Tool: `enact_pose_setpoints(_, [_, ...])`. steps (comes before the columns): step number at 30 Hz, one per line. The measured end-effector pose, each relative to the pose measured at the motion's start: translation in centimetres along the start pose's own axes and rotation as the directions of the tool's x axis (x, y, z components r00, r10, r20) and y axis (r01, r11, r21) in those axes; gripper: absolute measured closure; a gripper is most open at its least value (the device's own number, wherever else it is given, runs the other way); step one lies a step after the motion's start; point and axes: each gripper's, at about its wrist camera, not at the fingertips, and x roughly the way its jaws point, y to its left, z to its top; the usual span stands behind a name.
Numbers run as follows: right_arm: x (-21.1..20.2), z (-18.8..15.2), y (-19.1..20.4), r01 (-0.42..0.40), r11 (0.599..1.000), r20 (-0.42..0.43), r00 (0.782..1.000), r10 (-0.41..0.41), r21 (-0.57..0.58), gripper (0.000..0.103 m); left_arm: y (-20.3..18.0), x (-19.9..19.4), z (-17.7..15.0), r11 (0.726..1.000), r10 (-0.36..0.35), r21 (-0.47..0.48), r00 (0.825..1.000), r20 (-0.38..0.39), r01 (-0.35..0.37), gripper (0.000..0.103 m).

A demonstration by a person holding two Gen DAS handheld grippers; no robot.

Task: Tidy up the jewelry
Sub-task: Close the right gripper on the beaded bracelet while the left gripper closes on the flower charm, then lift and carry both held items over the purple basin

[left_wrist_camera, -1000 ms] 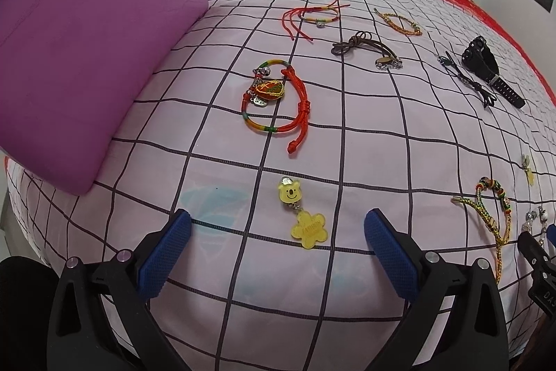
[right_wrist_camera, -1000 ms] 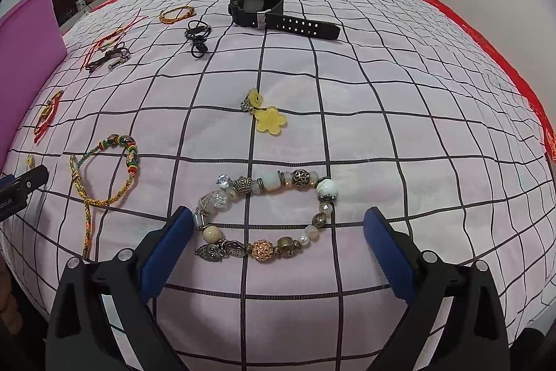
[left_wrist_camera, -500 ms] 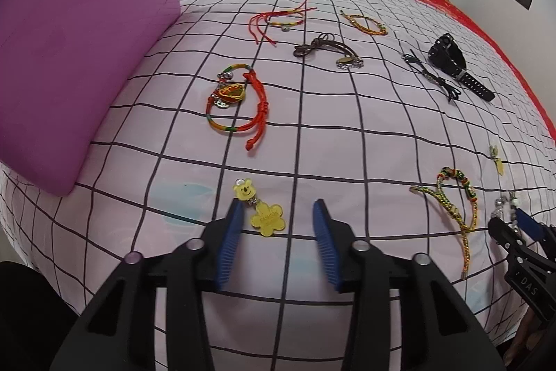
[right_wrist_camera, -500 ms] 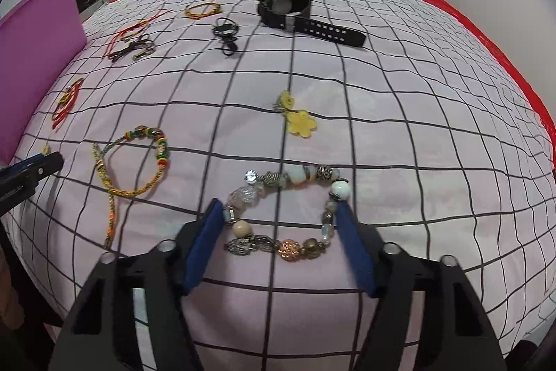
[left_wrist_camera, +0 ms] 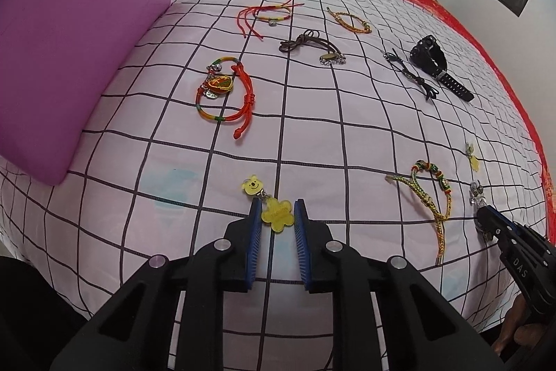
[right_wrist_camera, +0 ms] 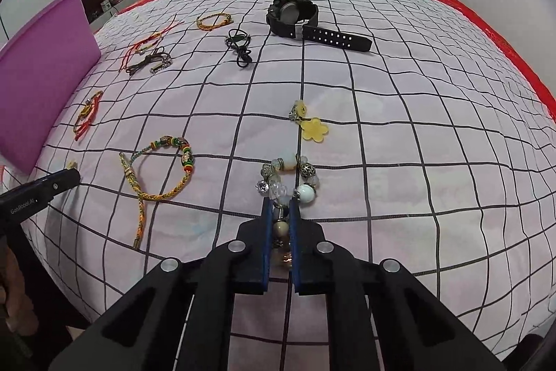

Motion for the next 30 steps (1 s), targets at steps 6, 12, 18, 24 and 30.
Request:
enact_pose_setpoints(6, [-1.7,0.5,0.3,-0.015,1.0,0.028,1.0,0.015,0.006,0.094,0.1,-1.6,0.2,1.0,-0.023,0.004,0.999,0.028,0.023,0.084])
enact_pose_setpoints(12, [-3.7,1.0,0.6,-0.037,0.999,0.061,0.998,0.035,0.019,0.094,-0.1,-3.8,1.0,0.999,-0.04,0.03,0.997,0.064,0.038,0.084])
enact_pose_setpoints(18, [-5.5,1.9,1.8,-0.06,0.998,0.093,0.994,0.06,-0.001,0.094,-0.2,-5.8,1.9,0.997,-0.069,0.033,0.994,0.081,0.066,0.084])
enact_pose_setpoints(24, [-7.7,3.4,3.5,-0.099,0.995,0.131,0.986,0.101,-0.025,0.094,-0.5,-8.6,3.4,0.996,-0.072,0.062,0.989,0.127,0.064,0.084])
enact_pose_setpoints(30, [-10.2,6.5,6.6,-0.148,0.986,0.183,0.97,0.16,-0.079,0.094,0.8,-11.8,5.6,0.994,-0.096,0.061,0.983,0.159,0.087,0.084])
